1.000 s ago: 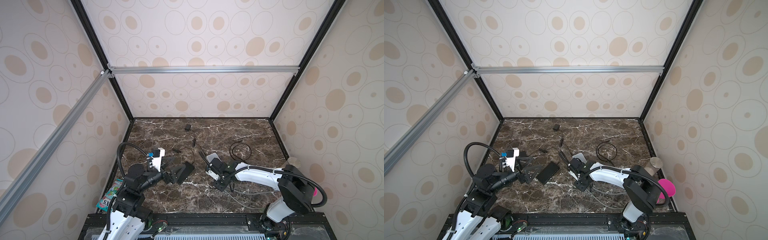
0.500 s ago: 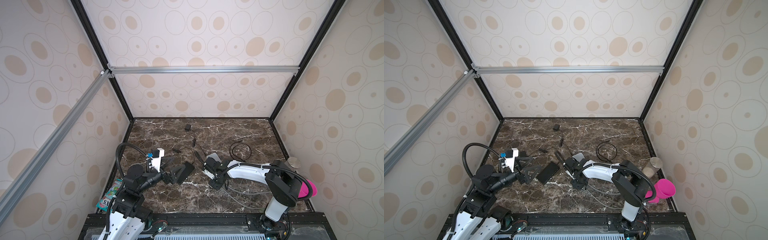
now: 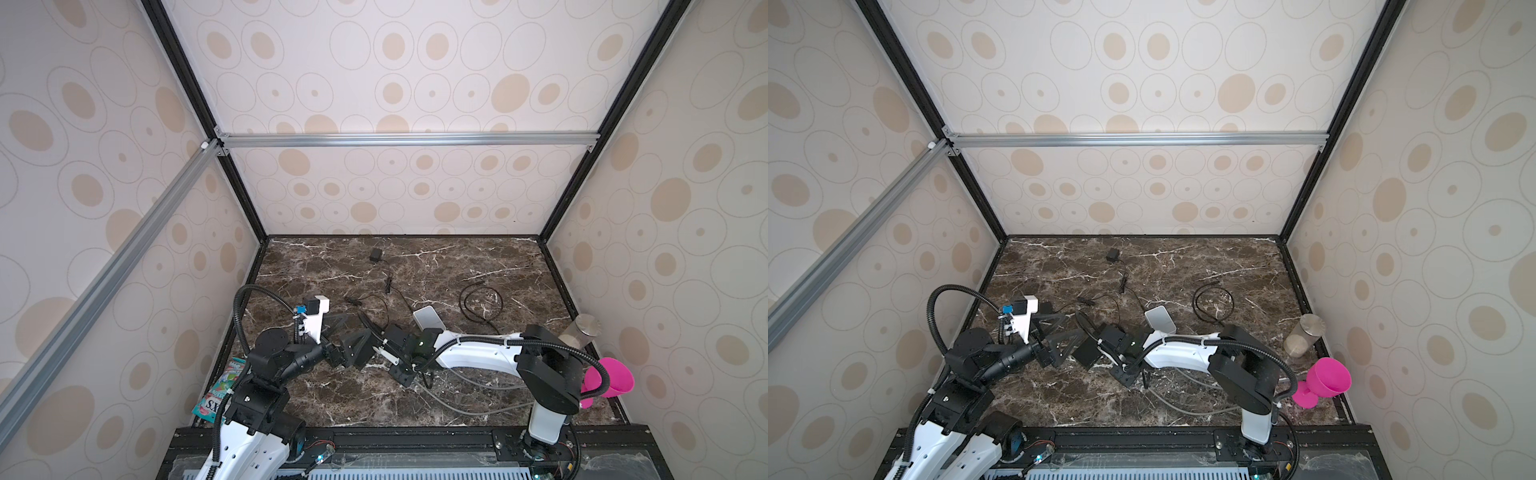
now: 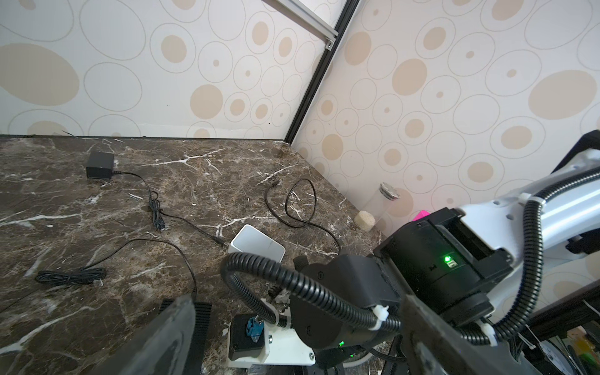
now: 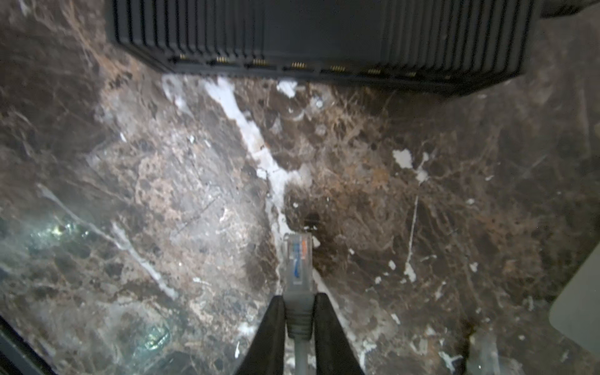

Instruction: Insert the plug into the switch port

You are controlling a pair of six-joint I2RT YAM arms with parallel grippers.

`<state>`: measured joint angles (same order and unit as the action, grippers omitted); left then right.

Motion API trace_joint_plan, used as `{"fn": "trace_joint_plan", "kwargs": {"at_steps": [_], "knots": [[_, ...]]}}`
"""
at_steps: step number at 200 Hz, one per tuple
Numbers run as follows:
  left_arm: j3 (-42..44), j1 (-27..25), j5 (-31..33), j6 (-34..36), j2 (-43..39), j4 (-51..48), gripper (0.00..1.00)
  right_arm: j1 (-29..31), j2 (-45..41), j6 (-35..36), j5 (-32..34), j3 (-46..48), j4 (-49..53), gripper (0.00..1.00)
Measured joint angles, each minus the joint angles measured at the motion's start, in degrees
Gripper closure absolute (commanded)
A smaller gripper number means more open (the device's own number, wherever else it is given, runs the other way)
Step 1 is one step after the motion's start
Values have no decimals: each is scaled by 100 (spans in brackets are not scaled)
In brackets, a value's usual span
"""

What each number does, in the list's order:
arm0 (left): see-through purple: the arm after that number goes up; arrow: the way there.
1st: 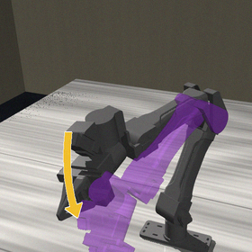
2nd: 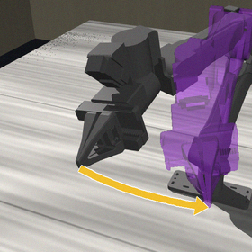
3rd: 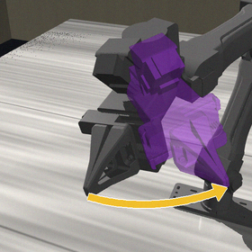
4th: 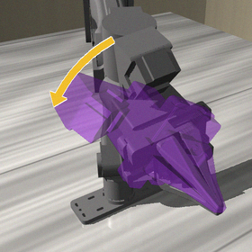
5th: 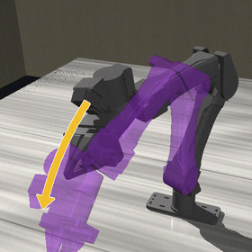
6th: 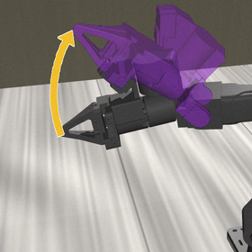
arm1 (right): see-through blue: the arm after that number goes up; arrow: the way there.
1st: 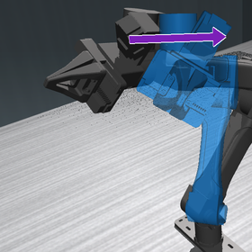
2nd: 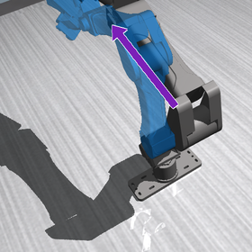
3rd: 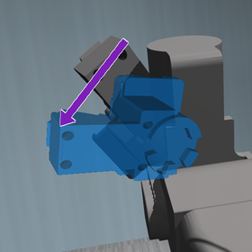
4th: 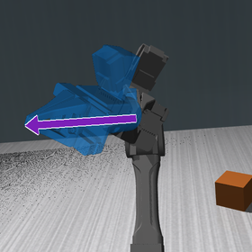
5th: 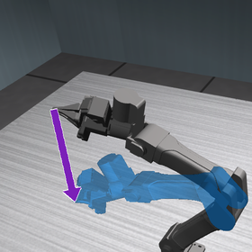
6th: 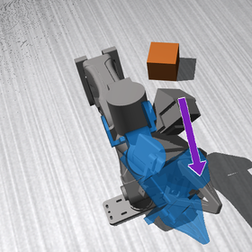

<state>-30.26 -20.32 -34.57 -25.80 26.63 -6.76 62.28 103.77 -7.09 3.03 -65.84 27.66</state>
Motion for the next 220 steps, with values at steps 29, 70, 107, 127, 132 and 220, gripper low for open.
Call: {"fn": "trace_joint_plan", "kwargs": {"at_steps": [29,70,107,127,132,220], "knots": [[0,0,120,15,-70,-59,2,0,4,-68,-28,107,-243,71],[0,2,315,17,-232,-140,2,2,-374,-212,-120,898,-850,62],[0,2,407,17,-236,-175,2,0,-1078,-286,-195,1829,-1547,61],[0,4,428,17,-236,-188,2,0,-1207,-262,-201,1989,-1821,61],[0,4,433,17,-236,-192,2,0,-1204,-249,-210,1991,-1875,61],[0,7,463,17,-236,-195,2,109,-577,-151,-81,1740,-2468,73]]}}
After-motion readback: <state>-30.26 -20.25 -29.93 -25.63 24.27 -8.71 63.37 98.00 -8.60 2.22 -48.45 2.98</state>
